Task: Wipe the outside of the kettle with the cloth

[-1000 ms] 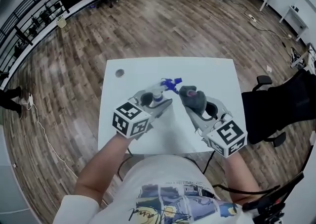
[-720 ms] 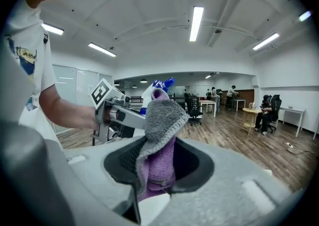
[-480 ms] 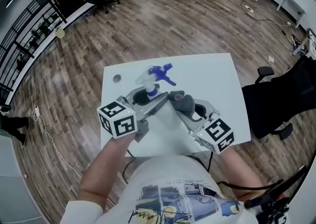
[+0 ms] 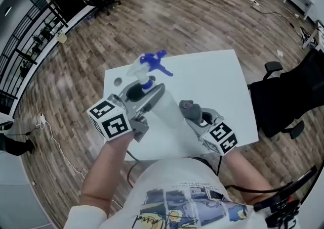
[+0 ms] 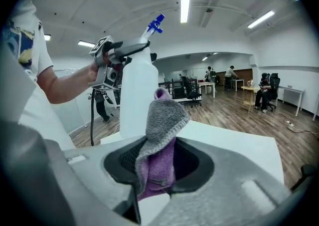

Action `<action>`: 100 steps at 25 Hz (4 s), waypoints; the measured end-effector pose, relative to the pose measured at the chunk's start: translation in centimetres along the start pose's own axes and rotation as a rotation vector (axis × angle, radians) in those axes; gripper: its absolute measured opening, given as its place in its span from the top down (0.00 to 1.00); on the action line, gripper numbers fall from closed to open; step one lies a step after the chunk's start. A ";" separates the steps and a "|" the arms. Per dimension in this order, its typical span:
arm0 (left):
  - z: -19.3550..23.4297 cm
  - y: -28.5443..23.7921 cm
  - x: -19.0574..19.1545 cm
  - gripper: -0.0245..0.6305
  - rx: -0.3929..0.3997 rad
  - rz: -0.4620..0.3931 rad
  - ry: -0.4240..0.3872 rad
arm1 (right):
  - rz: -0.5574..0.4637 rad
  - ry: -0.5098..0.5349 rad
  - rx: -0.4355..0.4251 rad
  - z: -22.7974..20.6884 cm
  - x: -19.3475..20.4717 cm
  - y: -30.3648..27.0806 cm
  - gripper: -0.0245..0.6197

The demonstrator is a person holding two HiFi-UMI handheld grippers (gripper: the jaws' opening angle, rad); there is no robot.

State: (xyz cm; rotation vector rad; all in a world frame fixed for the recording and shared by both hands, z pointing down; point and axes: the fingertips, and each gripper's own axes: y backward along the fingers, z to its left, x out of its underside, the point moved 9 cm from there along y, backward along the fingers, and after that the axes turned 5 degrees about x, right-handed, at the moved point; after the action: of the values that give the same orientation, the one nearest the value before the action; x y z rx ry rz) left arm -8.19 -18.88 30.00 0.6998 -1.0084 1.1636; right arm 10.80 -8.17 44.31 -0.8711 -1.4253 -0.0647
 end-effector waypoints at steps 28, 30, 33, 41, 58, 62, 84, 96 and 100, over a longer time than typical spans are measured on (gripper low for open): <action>-0.3 -2.2 -0.2 0.66 -0.065 -0.024 0.013 | -0.064 0.036 -0.039 0.4 -0.6 3.2 0.76; -0.3 -2.2 -0.1 0.66 -0.070 -0.029 0.013 | -0.039 0.029 -0.033 0.1 0.5 3.1 0.76; -0.1 -2.1 -0.2 0.66 -0.074 -0.033 0.017 | -0.037 0.030 -0.029 0.0 0.5 3.4 0.76; 0.2 -2.9 1.2 0.66 -0.075 -0.033 0.004 | -0.221 0.135 -0.043 1.5 -6.8 6.1 0.76; 1.5 -0.5 0.2 0.66 -0.138 -0.110 0.021 | -0.076 0.072 -0.079 2.8 -1.8 1.3 0.76; 2.0 0.4 0.3 0.66 -0.152 -0.125 0.028 | -0.040 0.083 -0.071 3.2 -0.7 0.7 0.76; 2.8 4.5 0.4 0.66 -0.111 -0.147 0.033 | -0.030 0.166 -0.050 9.6 -2.0 -4.5 0.76; 2.5 5.7 -0.4 0.66 -0.095 -0.182 0.027 | 0.133 0.040 0.068 3.9 5.0 -4.2 0.76; 2.4 6.4 -0.4 0.66 -0.076 -0.166 0.030 | 0.078 0.020 0.124 2.0 1.8 -2.7 0.76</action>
State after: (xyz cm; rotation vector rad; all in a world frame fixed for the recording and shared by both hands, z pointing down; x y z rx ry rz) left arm -15.04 -19.39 30.29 0.6906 -0.9463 0.9841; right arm 8.07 -8.14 46.95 -0.8204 -1.3600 0.0732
